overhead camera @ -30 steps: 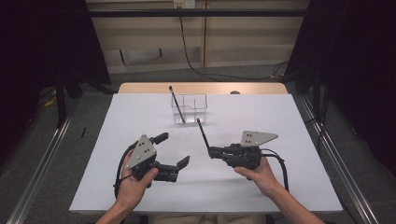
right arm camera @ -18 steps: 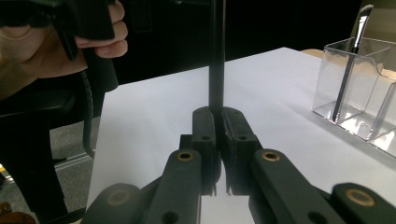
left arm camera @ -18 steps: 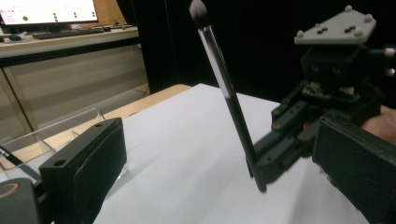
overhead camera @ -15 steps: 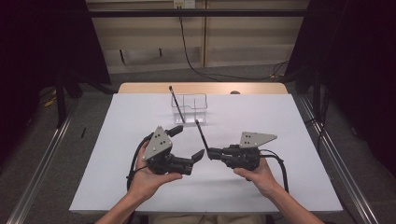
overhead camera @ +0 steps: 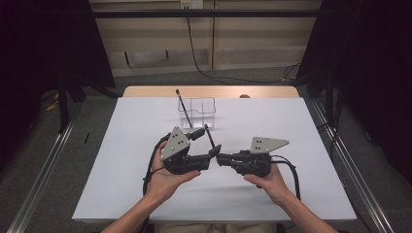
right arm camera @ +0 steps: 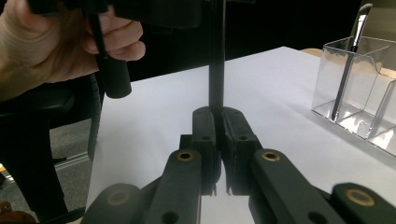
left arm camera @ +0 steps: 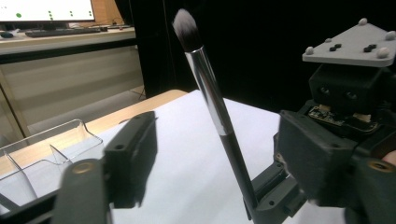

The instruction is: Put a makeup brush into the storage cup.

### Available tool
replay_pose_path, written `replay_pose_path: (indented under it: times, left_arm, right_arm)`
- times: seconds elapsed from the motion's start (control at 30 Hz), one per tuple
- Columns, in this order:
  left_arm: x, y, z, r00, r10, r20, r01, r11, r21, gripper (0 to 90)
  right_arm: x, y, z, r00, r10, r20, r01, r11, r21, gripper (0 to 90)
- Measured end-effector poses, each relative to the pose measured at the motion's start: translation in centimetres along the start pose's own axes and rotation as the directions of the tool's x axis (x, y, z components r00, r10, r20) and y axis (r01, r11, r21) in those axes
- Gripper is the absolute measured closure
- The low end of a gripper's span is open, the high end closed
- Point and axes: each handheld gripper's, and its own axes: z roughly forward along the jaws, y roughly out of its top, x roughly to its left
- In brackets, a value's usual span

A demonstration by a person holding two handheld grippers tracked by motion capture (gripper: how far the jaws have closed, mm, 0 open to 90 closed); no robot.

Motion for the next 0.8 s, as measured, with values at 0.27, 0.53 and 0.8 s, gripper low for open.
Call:
replay_pose_path:
  times: [0.27,0.53,0.8]
  left_arm:
    - [0.28,-0.5,0.18,0.9993,-0.037,-0.002,0.037,0.9993,-0.004,44.4]
    - [0.8,-0.88,0.16,0.9957,-0.089,0.024,0.089,0.996,0.009,58.1]
    - [0.77,-0.91,0.23,0.9916,-0.111,0.067,0.11,0.9939,0.007,73.2]
  right_arm:
    - [-0.11,-0.28,0.16,1.0,0.005,0.001,-0.005,1.0,0.009,84.9]
    - [-0.09,-0.4,0.27,1.0,0.008,0.004,-0.008,1.0,0.011,84.9]
    - [-0.15,-0.56,0.33,0.9999,0.014,0.003,-0.014,1.0,0.012,84.9]
